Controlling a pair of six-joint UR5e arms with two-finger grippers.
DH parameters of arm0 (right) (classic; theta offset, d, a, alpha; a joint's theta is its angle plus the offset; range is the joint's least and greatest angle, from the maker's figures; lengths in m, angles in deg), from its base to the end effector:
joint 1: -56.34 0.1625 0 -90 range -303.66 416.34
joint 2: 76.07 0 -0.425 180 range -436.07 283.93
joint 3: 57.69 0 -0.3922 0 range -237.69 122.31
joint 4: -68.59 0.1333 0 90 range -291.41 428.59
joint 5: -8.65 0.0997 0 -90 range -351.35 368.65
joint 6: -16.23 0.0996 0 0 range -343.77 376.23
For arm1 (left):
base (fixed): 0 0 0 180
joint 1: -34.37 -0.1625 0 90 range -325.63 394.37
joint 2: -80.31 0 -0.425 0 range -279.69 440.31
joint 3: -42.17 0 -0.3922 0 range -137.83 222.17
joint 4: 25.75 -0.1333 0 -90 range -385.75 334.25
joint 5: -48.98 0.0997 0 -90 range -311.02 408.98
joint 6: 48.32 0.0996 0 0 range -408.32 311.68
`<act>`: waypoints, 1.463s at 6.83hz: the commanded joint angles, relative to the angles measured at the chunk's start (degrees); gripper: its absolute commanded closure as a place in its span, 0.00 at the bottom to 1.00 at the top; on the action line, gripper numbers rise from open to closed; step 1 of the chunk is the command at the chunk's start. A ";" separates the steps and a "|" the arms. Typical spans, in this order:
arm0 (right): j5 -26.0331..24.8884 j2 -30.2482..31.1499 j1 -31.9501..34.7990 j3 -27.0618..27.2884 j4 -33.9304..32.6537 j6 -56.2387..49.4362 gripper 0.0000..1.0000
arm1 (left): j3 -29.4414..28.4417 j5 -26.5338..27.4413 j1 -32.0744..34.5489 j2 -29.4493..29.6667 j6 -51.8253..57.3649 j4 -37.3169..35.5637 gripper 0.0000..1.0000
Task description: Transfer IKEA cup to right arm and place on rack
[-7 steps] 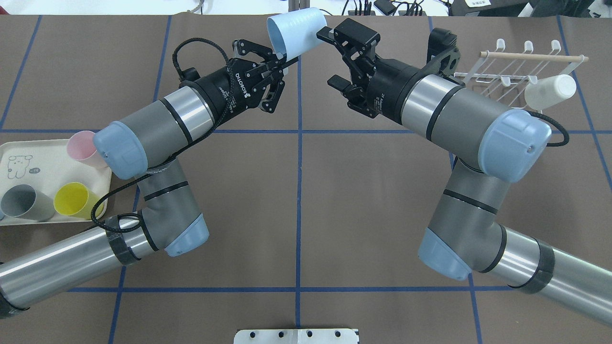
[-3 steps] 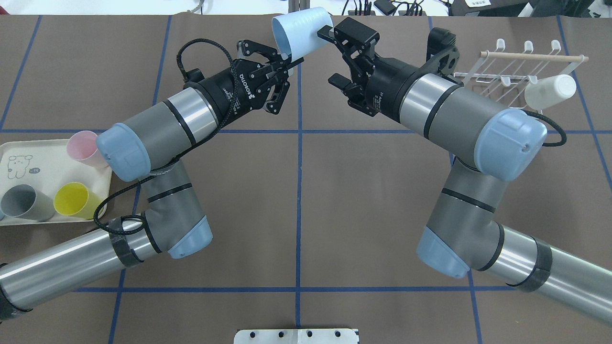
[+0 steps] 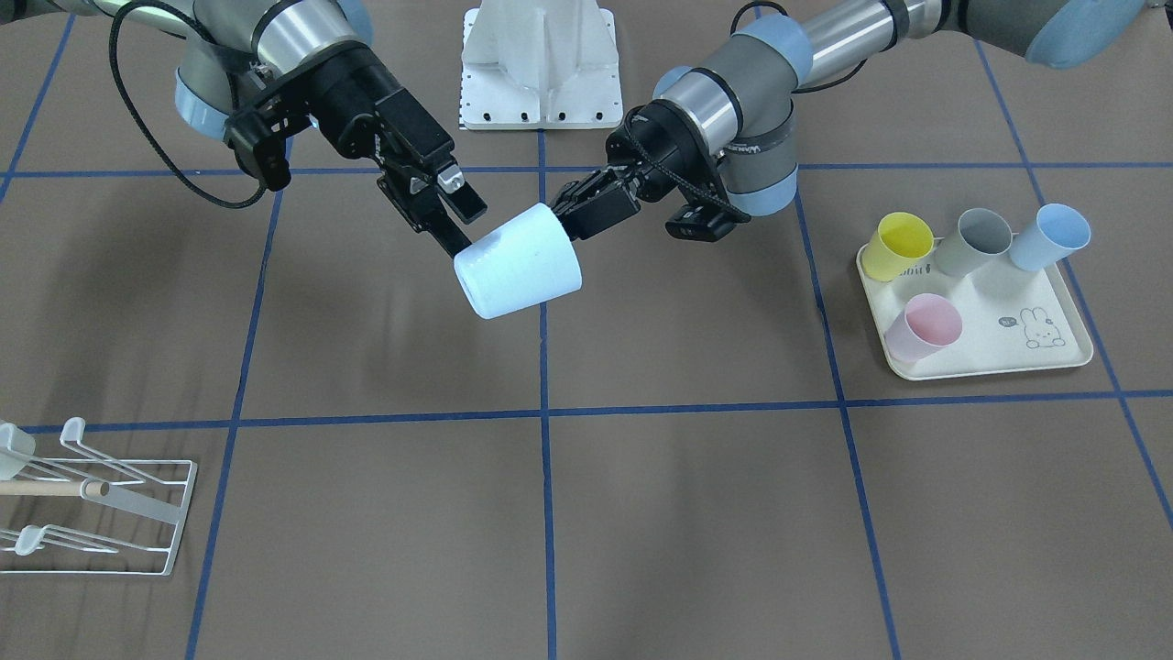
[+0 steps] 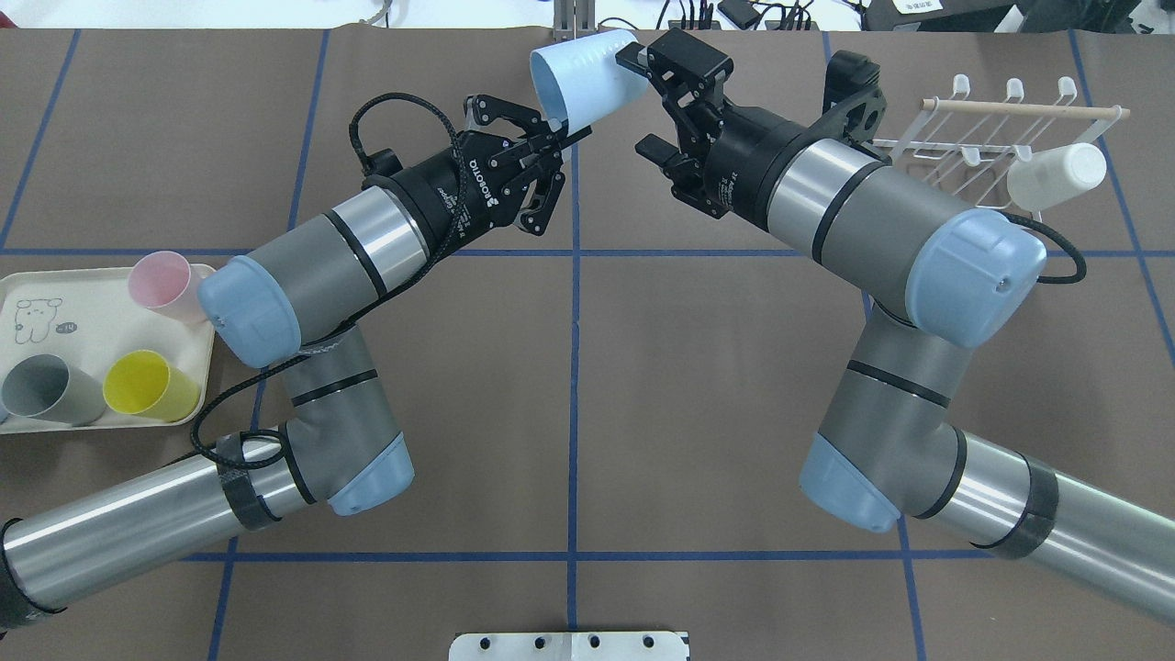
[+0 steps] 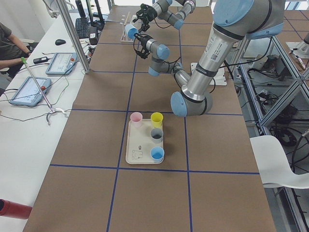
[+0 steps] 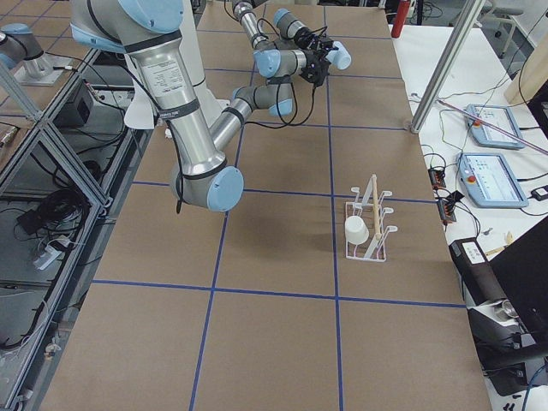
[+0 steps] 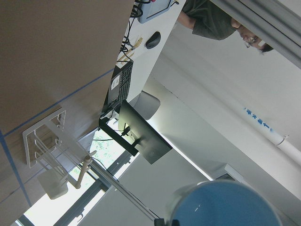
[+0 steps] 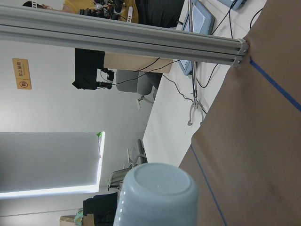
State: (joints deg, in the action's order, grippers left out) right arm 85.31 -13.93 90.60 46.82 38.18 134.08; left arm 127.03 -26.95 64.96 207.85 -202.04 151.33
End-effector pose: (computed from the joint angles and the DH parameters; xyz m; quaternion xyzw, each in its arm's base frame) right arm -0.3769 -0.4458 0.1563 0.1162 -0.7664 0.3999 0.4892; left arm 0.4580 -0.4537 0.1550 -0.1852 0.8393 -0.4386 0.2625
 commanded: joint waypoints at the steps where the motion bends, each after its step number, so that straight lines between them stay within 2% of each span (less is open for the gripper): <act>1: -0.19 0.00 0.02 -0.09 -0.09 -0.08 0.00 | 0.48 0.78 -0.97 0.34 0.00 0.02 1.00; 10: -0.19 0.09 0.02 -0.09 0.00 0.01 0.00 | 2.68 3.68 -4.39 0.34 0.09 0.02 1.00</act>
State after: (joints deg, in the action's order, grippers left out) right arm 85.11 -13.85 90.62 46.69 38.15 134.09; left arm 129.34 -23.38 60.88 208.27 -201.98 151.42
